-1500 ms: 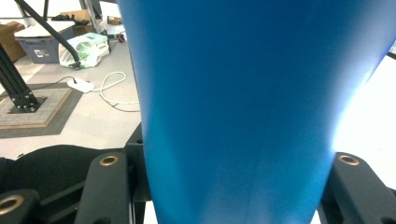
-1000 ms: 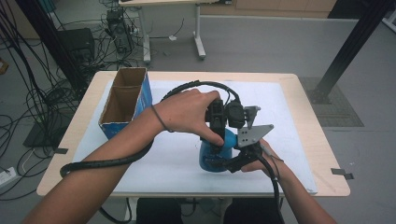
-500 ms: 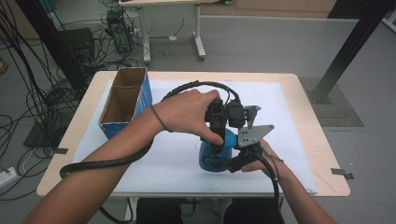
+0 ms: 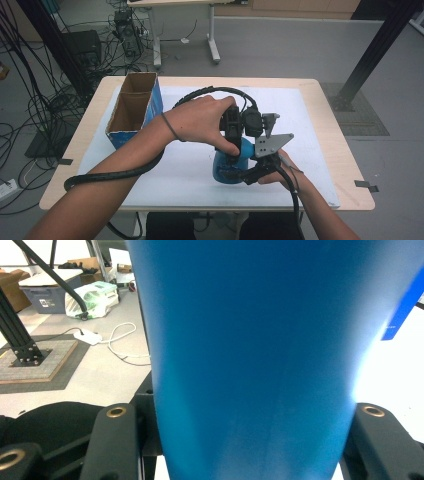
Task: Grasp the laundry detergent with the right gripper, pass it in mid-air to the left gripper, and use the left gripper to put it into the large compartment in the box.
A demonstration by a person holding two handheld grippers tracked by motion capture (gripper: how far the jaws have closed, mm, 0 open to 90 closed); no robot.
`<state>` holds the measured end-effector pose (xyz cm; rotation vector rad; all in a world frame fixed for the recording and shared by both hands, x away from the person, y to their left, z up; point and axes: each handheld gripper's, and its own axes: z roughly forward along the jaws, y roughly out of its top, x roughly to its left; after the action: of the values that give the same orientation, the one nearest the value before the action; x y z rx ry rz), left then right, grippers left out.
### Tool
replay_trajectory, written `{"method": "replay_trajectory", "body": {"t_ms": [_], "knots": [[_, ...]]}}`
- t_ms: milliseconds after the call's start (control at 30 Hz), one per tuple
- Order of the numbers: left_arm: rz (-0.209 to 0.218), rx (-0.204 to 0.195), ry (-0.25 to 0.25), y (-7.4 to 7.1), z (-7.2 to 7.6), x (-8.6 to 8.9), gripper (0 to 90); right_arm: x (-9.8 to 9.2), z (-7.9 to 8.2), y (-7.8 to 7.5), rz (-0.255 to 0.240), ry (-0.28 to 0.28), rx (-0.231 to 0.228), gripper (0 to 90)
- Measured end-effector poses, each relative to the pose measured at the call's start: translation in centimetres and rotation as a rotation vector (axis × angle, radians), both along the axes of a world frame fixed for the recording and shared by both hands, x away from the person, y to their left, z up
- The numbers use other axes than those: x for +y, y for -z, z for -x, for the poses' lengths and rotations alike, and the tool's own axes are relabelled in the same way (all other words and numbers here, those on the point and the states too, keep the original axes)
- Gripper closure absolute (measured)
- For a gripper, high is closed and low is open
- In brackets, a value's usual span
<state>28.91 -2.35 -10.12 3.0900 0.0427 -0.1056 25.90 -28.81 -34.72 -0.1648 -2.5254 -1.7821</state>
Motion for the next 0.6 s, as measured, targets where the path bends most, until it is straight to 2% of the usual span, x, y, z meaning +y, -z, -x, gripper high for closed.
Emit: {"method": "replay_trajectory", "body": {"t_ms": [600], "knots": [[0.005, -0.005, -0.005, -0.02, 0.12, 0.22, 37.3, 0.13, -0.05, 0.06, -0.004, 0.000, -0.001, 42.3]]}}
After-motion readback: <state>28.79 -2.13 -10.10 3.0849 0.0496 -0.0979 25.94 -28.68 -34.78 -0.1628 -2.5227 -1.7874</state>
